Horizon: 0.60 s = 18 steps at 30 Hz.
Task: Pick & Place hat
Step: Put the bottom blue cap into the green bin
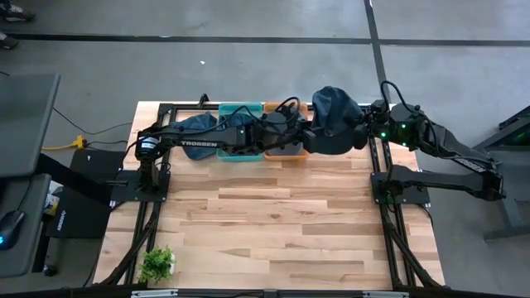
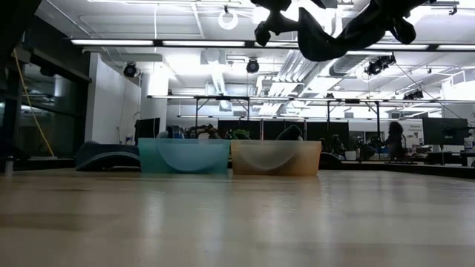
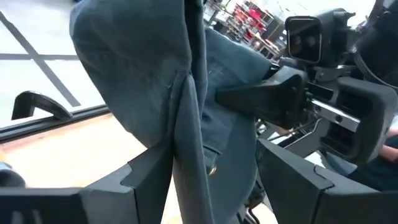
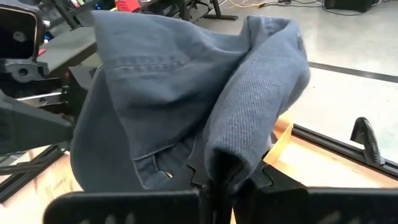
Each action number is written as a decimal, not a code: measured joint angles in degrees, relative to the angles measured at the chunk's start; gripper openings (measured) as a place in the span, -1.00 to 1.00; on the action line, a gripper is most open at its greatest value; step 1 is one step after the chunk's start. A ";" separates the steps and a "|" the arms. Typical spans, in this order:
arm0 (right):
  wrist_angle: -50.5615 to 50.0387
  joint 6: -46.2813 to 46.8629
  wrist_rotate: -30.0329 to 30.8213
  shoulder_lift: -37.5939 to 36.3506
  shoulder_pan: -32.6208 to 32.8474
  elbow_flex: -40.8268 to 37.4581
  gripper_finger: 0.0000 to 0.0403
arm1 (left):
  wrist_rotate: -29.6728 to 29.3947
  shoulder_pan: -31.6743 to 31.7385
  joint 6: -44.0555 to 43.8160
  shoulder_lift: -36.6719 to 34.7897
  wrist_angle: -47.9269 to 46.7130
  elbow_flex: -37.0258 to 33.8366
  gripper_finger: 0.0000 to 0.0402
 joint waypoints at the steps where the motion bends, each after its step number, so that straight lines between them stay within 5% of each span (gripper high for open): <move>1: -0.02 0.04 -0.24 0.00 0.00 0.00 -0.90 | -0.01 0.00 -0.10 0.00 -0.02 0.00 0.12; 18: -0.37 -1.18 -5.06 0.80 0.04 0.00 -0.90 | -1.14 -0.02 -1.88 -0.07 -9.64 0.02 0.12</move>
